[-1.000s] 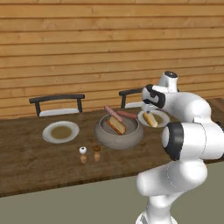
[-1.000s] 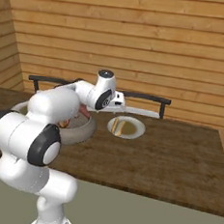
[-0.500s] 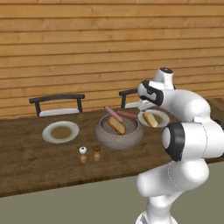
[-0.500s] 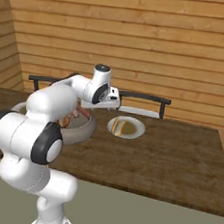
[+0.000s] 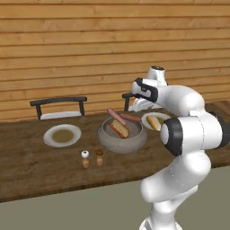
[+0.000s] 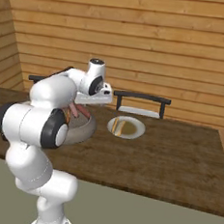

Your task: Place one bun and one sausage from the bowl on each plate.

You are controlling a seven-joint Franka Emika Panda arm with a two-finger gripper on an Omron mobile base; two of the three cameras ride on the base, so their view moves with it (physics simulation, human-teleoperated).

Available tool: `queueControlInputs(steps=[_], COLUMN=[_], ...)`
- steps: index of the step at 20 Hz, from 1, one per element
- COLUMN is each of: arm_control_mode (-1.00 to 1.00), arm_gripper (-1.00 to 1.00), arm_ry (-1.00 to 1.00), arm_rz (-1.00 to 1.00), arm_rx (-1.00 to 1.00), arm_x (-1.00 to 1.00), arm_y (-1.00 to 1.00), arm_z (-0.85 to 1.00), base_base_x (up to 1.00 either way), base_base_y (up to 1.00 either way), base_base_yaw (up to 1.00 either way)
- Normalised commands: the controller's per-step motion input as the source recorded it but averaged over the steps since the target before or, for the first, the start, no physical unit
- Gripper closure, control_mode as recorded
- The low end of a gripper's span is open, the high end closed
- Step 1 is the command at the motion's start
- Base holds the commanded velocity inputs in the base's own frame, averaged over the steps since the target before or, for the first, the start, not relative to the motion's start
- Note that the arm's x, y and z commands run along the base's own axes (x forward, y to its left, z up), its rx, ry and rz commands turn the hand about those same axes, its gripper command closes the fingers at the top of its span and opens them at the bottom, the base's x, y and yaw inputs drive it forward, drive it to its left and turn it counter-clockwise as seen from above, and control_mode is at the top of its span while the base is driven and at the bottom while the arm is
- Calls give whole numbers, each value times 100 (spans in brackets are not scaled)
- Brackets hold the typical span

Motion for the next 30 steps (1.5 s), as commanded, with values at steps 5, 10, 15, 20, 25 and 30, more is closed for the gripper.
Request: queueControlInputs(steps=[5, 10, 15, 20, 25, 30], arm_control_mode=[-100, -100, -100, -100, -100, -100], arm_gripper=[-100, -100, -100, -100, -100, -100], arm_ry=[1, -9, -11, -1, 0, 0], arm_rz=[4, 0, 0, 0, 0, 0], arm_rx=[0, -7, -3, 0, 0, 0], arm_x=[20, -4, -11, -16, -1, 0], arm_y=[12, 21, 15, 0, 0, 0], arm_z=[-12, -36, -4, -7, -7, -18], base_base_x=[0, 0, 0, 0, 0, 0], base_base_y=[0, 0, 0, 0, 0, 0], base_base_yaw=[0, 0, 0, 0, 0, 0])
